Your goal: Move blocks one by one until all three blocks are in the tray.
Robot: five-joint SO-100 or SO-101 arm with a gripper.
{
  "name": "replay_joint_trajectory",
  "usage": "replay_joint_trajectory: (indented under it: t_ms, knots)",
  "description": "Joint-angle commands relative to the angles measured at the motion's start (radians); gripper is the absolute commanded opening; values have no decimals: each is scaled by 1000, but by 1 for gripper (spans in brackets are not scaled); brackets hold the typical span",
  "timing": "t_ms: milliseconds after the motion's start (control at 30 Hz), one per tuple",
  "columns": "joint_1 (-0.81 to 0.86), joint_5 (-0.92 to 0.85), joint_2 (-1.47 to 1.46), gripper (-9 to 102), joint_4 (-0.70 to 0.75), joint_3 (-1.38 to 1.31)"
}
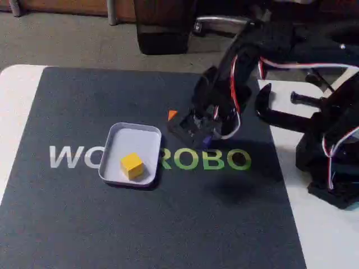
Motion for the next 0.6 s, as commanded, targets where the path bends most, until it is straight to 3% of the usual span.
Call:
replay_joint_trajectory:
  t_ms: [0, 567]
  knots:
    - [-52, 78, 31, 19, -61, 11]
    - [43, 5, -2, 19, -143, -2]
